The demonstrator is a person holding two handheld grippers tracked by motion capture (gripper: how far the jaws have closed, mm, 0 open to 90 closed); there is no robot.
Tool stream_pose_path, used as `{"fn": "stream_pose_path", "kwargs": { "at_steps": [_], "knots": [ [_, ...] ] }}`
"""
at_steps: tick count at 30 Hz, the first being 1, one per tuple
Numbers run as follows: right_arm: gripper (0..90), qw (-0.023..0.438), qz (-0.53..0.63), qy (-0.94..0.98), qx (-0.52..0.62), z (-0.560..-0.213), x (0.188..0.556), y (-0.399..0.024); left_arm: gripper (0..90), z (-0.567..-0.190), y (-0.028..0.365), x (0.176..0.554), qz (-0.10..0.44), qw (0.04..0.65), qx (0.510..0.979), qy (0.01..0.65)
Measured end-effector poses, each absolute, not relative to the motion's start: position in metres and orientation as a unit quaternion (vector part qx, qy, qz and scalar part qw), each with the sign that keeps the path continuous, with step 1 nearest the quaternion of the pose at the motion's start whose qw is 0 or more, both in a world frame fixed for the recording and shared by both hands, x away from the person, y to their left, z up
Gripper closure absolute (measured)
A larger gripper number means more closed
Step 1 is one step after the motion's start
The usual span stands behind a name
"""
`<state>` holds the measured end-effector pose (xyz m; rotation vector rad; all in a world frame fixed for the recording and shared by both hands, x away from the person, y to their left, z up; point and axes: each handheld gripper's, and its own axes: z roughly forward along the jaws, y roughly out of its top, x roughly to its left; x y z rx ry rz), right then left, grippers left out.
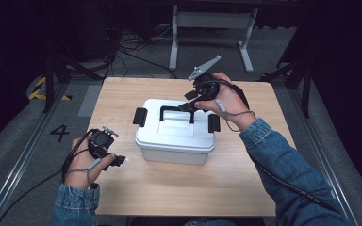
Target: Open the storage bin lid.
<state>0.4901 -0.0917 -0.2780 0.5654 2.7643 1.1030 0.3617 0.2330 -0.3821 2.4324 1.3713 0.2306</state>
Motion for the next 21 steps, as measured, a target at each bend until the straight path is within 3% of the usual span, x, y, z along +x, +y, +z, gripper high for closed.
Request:
{"fn": "stream_pose_path", "kwargs": {
  "at_steps": [10, 21],
  "knots": [
    [47.8, 0.034, 0.335, 0.925, 0.175, -0.297, 0.502, -0.071, 26.1, -0.384, 0.234, 0.364, 0.08, 0.169, 0.857, 0.48],
    [61.1, 0.007, 0.305, 0.937, 0.169, -0.31, 0.507, -0.061, 26.1, -0.384, 0.233, 0.364, 0.076, 0.167, 0.856, 0.483]
  ]
}}
